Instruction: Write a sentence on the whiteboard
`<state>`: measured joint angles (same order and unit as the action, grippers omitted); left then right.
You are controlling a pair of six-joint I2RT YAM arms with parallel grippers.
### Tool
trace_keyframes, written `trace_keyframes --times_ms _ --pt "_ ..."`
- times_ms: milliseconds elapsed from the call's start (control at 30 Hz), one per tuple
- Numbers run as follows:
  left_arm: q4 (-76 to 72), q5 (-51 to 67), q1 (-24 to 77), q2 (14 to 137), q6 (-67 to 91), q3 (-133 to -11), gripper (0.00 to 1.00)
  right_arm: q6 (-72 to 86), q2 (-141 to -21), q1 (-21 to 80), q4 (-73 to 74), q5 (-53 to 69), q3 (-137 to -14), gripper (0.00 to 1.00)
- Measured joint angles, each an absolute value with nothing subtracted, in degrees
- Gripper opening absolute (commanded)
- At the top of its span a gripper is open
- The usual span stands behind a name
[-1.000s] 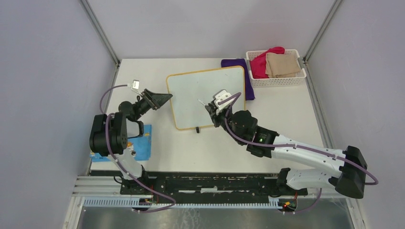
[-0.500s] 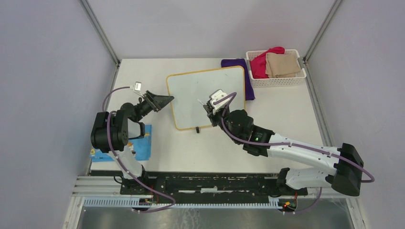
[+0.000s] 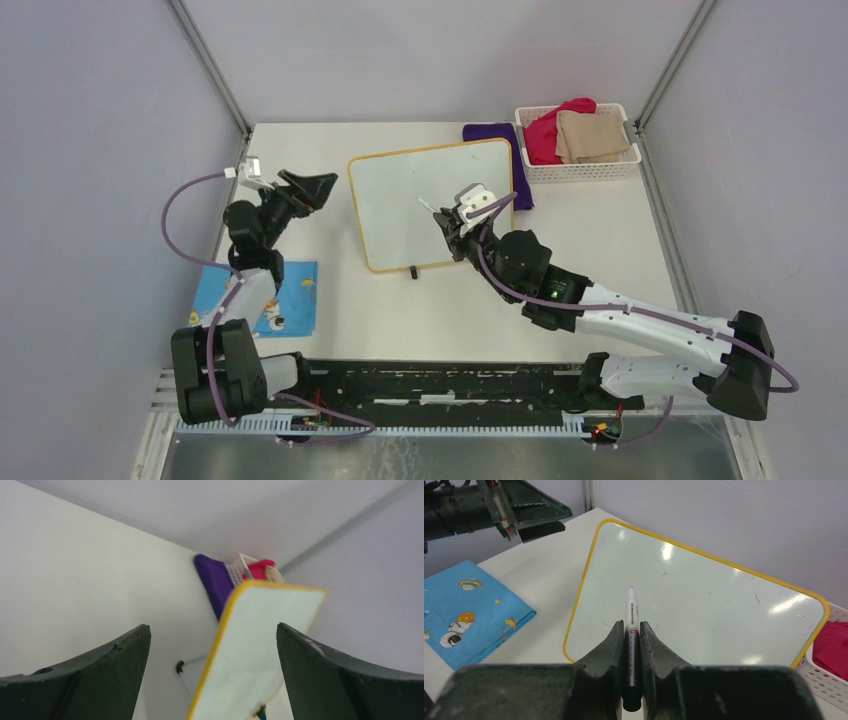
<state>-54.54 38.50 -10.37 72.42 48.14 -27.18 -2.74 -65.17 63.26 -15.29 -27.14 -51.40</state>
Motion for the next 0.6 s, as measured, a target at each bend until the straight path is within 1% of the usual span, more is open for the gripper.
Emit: trace_keyframes --times_ms 67,133,300,400,467,600 --pt "-38.4 30.8 -8.8 69.1 42.1 -33.6 1.00 -2.9 -64.7 63.3 -15.4 -27.1 -51.4 0.00" --pt "-26.9 23.6 -6.7 66.7 38.1 -39.0 1.00 -3.1 -64.2 63.3 -15.5 -27.1 -51.4 0.00" --pt "-8.6 4.1 -3.9 56.2 37.5 -43.8 1.00 -3.3 -63.3 63.3 -16.1 -27.1 -51.0 0.00" --pt "-0.6 -6.0 -4.1 54.9 39.3 -50.9 0.99 -3.3 -63.0 63.3 -16.3 -27.1 -50.5 0.00" --pt "2.4 -9.4 -4.0 55.5 40.1 -55.1 1.00 -3.3 -62.9 63.3 -16.3 -27.0 -50.2 0.00" --pt "4.2 -9.5 -4.0 56.3 40.4 -56.1 1.00 -3.3 -62.4 63.3 -16.2 -27.1 -49.6 0.00"
